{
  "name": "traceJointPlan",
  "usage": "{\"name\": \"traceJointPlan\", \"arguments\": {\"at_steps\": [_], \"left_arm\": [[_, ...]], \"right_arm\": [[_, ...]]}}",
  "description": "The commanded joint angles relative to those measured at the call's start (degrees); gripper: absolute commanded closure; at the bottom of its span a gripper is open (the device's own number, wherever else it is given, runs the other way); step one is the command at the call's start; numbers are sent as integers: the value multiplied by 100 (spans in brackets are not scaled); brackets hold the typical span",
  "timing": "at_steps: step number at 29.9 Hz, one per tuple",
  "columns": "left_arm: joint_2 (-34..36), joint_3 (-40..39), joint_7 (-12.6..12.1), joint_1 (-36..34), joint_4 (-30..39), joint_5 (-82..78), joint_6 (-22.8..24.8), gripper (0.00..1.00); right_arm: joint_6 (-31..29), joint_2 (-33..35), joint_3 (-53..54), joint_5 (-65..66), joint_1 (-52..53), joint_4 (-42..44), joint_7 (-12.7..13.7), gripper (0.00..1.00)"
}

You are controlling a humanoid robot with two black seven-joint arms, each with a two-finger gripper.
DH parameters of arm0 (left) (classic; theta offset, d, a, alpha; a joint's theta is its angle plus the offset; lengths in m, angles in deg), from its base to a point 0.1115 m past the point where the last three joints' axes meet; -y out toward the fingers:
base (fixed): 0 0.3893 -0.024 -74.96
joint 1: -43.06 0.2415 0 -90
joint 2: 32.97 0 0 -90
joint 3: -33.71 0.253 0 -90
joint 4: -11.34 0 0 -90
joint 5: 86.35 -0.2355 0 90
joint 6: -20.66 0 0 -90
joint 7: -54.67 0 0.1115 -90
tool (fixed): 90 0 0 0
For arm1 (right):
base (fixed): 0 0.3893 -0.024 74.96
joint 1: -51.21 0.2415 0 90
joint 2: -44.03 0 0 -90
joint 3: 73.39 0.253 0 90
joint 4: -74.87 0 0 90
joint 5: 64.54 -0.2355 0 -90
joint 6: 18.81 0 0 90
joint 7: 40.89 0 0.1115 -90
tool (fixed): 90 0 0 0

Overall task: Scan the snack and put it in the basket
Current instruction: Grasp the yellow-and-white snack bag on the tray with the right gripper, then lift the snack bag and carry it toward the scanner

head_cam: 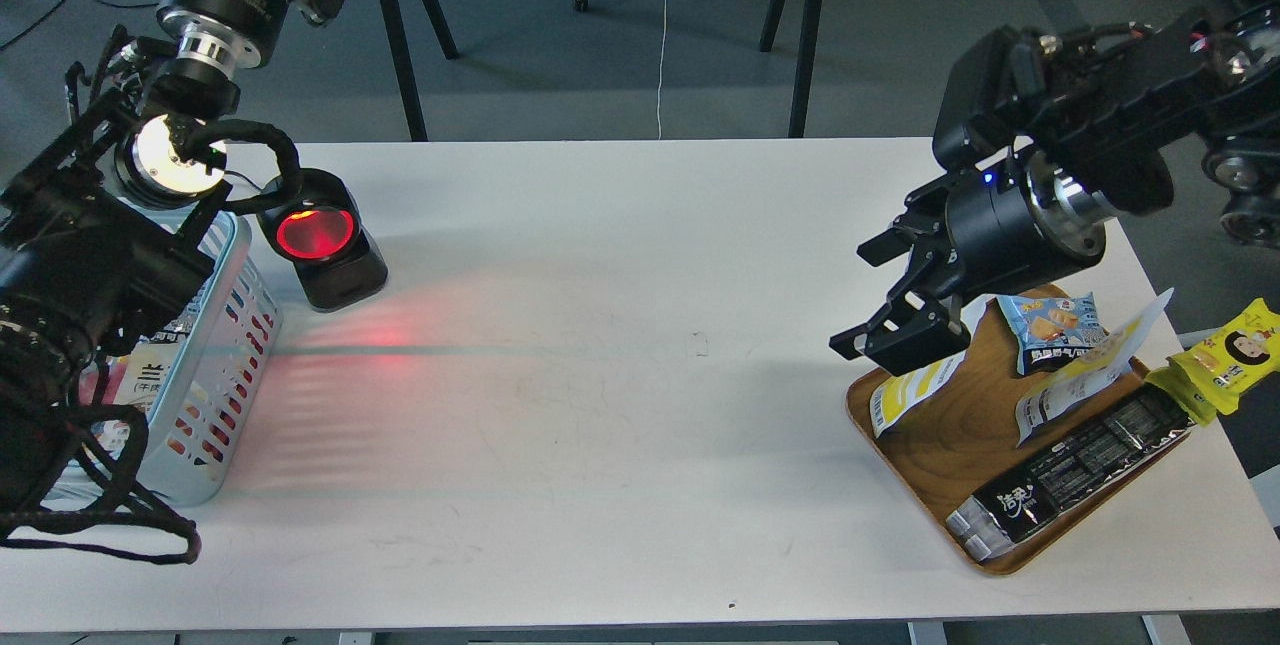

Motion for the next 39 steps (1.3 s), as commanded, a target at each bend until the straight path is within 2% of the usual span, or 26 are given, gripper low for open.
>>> {"name": "traceJointPlan", "arguments": {"at_steps": [1, 7, 14, 19, 22, 24, 27, 31, 39], "left_arm": [[33, 0, 0, 33, -3, -9, 0, 1], [42, 0, 0, 33, -12, -26, 0, 1], [24, 9, -8, 59, -12, -44, 0, 1], [7, 53, -8, 50, -12, -44, 0, 1], [15, 97, -8, 50, -12, -44, 0, 1], [33, 97, -8, 41, -12, -44, 0, 1], [33, 106, -8, 41, -12, -44, 0, 1], [24, 106, -8, 41, -21, -79, 0, 1], [15, 106, -17, -3, -179, -79, 0, 1]], "right_arm": [[224, 41, -350, 758, -27, -16, -1, 5], [568, 252, -632, 1383, -351, -25, -1, 5], [621, 437, -624, 1647, -607, 18, -1, 7], [656, 297, -580, 1630, -729, 457, -1, 8], [656, 226, -501, 1630, -879, 721, -1, 13], [656, 156, -352, 1621, -1037, 871, -1, 19], [656, 24, -71, 1621, -1309, 1020, -1, 37], [656, -55, 27, 1612, -1486, 1047, -1, 51], [673, -205, 141, 1612, -1574, 1398, -1, 97]]}}
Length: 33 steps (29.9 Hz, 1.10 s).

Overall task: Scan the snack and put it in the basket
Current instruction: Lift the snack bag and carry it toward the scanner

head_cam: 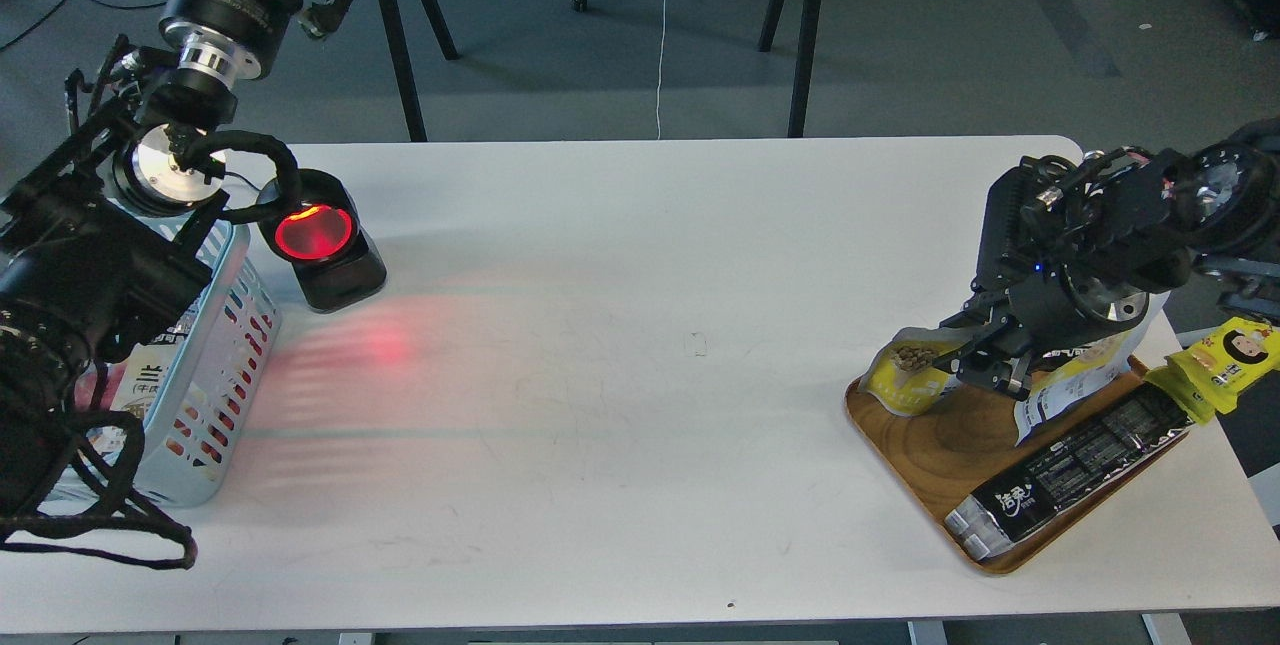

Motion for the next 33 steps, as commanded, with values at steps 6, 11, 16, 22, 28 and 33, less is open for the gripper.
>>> {"name": "traceJointPlan", "arguments": {"at_steps": [6, 11, 16, 22, 28, 33], "left_arm": [[-5, 0, -2, -32, -48, 0, 0, 1], [13, 0, -19, -32, -57, 0, 0, 1], [22, 0, -19, -32, -48, 0, 0, 1], [22, 0, -28, -41, -57, 0, 0, 1], [22, 0, -28, -41, -48, 0, 0, 1], [22, 0, -28, -32, -57, 0, 0, 1]], "right_arm": [[44, -93, 187, -27, -36, 200, 0, 100], [44, -23, 433, -71, -1, 113, 0, 100], [18, -57, 881, -210, 262, 68, 0, 100], [18, -794, 934, -914, 790, 217, 0, 100], [71, -1752, 1137, -950, 685, 955, 0, 100], [88, -2596, 1189, -950, 439, 1596, 0, 100]]}}
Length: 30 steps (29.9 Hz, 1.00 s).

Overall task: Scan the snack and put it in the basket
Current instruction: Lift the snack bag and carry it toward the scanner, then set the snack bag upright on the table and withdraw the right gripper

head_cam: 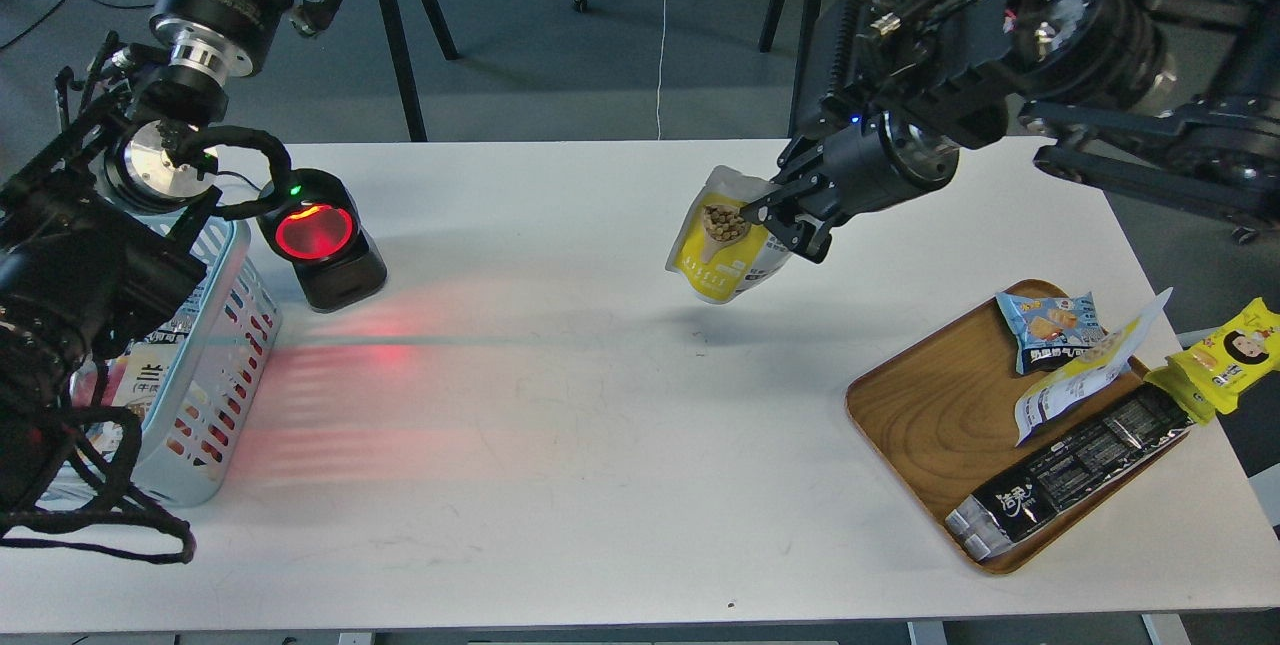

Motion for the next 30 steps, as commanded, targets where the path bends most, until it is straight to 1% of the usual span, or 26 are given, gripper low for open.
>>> {"name": "traceJointPlan", "arguments": {"at_steps": [1, 5, 8, 21, 23, 25, 30], "left_arm": [[9, 0, 0, 11, -7, 0, 0, 1], [9, 0, 9, 2, -7, 0, 0, 1], [9, 0, 9, -59, -7, 0, 0, 1], [9, 0, 9, -68, -7, 0, 0, 1], [18, 0, 9, -68, -7, 0, 0, 1], [18, 0, 9, -68, -7, 0, 0, 1], [18, 0, 18, -68, -7, 0, 0, 1]], "right_arm": [[9, -617, 74, 0, -180, 489, 1, 100], [79, -1258, 197, 0, -391, 964, 1, 100], [237, -1610, 197, 0, -505, 1087, 1, 100], [264, -2174, -92, 8, -690, 1096, 1, 99], [264, -2191, -93, 8, -673, 1096, 1, 95], [264, -2200, -101, 8, -629, 1096, 1, 88], [264, -2165, -84, 8, -585, 1070, 1, 74]]}}
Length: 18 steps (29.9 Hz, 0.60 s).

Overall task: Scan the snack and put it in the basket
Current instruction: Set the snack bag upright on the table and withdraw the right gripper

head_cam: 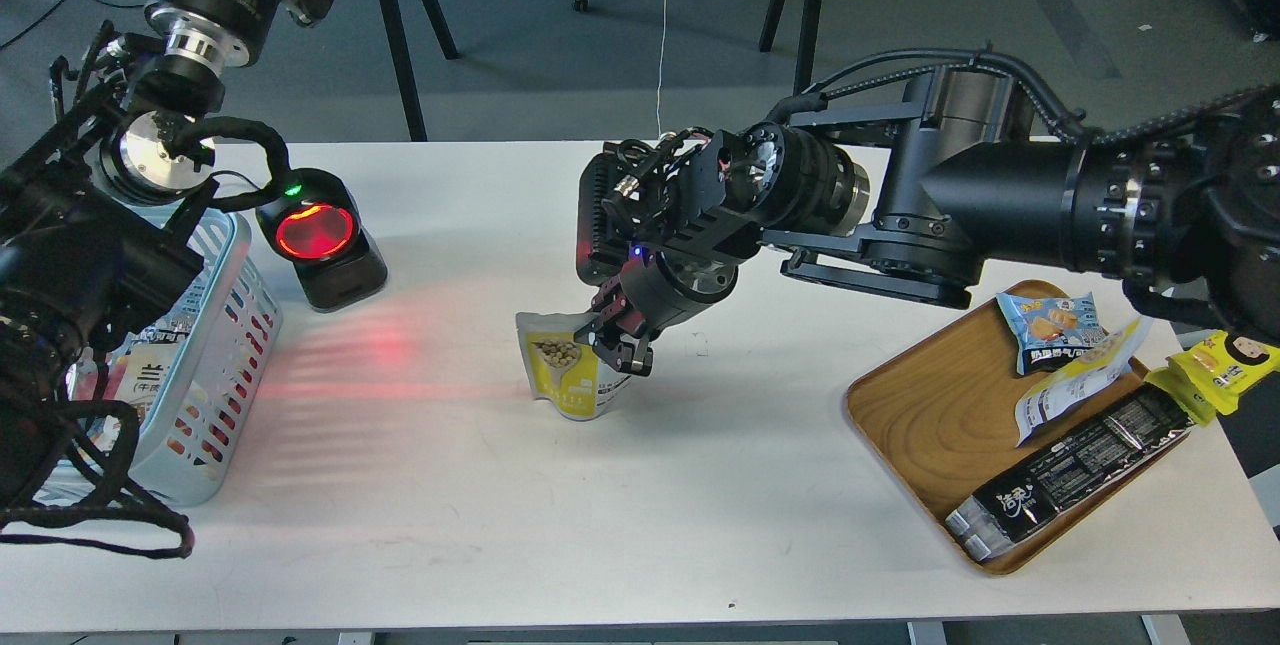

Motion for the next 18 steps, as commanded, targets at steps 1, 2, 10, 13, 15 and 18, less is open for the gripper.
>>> {"name": "traceJointPlan", "arguments": {"at_steps": [1, 2, 10, 13, 15, 18], "left_arm": [[-1, 0, 8, -5, 1, 0, 0, 1], [-1, 0, 8, -5, 1, 0, 0, 1], [280, 9, -18, -14, 106, 0, 0, 0], [368, 87, -18, -93, 115, 0, 0, 0], [465, 175, -36, -242, 115, -8, 0, 1], [570, 622, -228, -584, 115, -26, 0, 1]], "right_arm": [[-1, 42, 49, -9, 39, -26, 0, 70], [-1, 60, 93, -26, 47, -35, 0, 64], [-89, 1200, 1015, -1930, 337, -324, 0, 5], [-308, 1903, 1367, -2792, 364, -474, 0, 5], [-449, 2369, 1578, -3329, 338, -535, 0, 5], [-511, 2950, 1772, -4076, 233, -571, 0, 3]]}}
